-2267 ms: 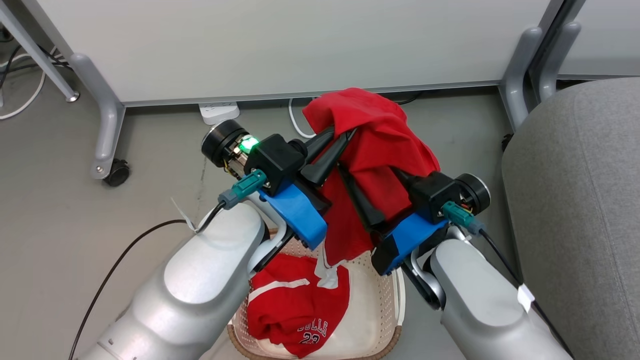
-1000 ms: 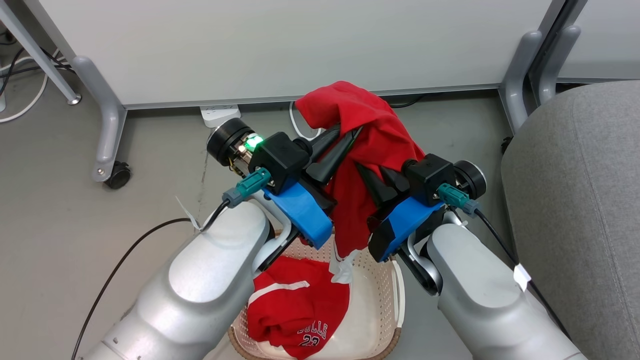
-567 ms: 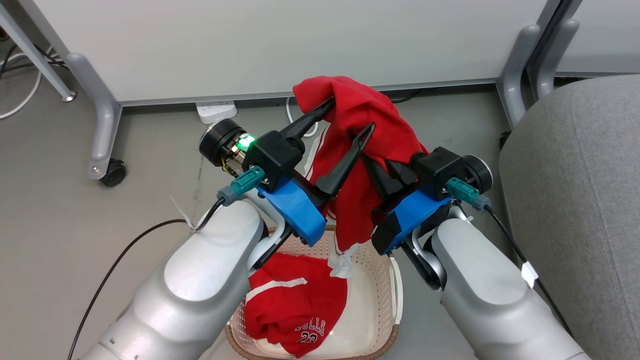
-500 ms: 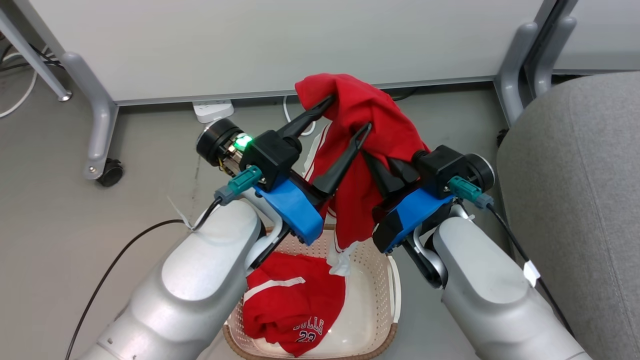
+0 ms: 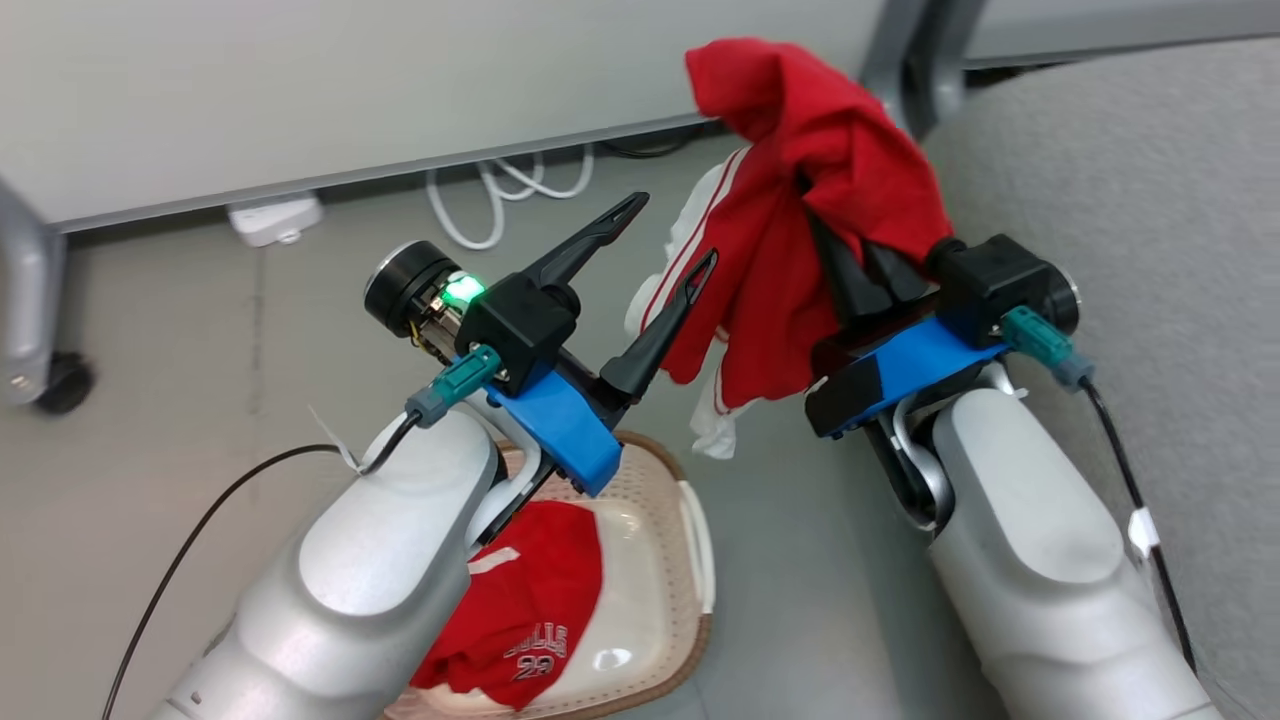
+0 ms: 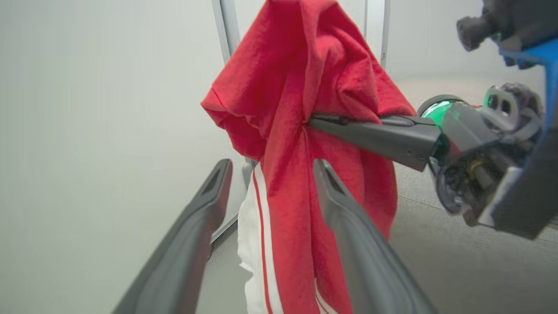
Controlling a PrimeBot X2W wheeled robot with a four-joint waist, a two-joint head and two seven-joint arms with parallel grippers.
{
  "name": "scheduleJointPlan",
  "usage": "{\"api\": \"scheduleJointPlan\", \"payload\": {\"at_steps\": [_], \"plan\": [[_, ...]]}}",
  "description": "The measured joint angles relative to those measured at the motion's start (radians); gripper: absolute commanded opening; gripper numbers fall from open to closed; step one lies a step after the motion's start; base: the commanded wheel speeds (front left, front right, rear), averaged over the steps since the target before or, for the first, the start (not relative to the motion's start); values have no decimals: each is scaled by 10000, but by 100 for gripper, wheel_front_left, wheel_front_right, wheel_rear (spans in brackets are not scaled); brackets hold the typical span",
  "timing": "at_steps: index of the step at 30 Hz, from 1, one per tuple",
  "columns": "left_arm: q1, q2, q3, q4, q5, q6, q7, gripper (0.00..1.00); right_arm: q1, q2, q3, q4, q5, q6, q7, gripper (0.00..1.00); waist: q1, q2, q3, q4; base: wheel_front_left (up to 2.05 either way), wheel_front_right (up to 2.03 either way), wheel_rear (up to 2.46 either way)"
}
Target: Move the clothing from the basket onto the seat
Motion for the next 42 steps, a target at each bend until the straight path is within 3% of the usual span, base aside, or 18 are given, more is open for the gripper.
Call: {"api": "scheduleJointPlan", "payload": {"at_steps": [16, 24, 34, 42], "plan": [[217, 167, -1020, -474, 222, 0, 0, 100, 1919, -12, -2437, -2034, -817, 0, 2, 0, 0, 0, 591, -2761, 0, 0, 0], [294, 167, -1595, -662, 182, 0, 2, 100, 3043, -12, -3033, -2742, -736, 2, 0, 0, 0, 0, 876, -3697, 0, 0, 0], [279, 353, -1659, -842, 161, 40, 63, 100, 2912, -6, -3321, -3741, -598, 0, 0, 0, 0, 0, 1263, -3800, 0, 0, 0], [-359, 901, -1557, -1400, 276, 61, 497, 100, 282, -40, -4667, -5079, -1868, 2, -2, 0, 1, 0, 2257, -3502, 0, 0, 0]]}}
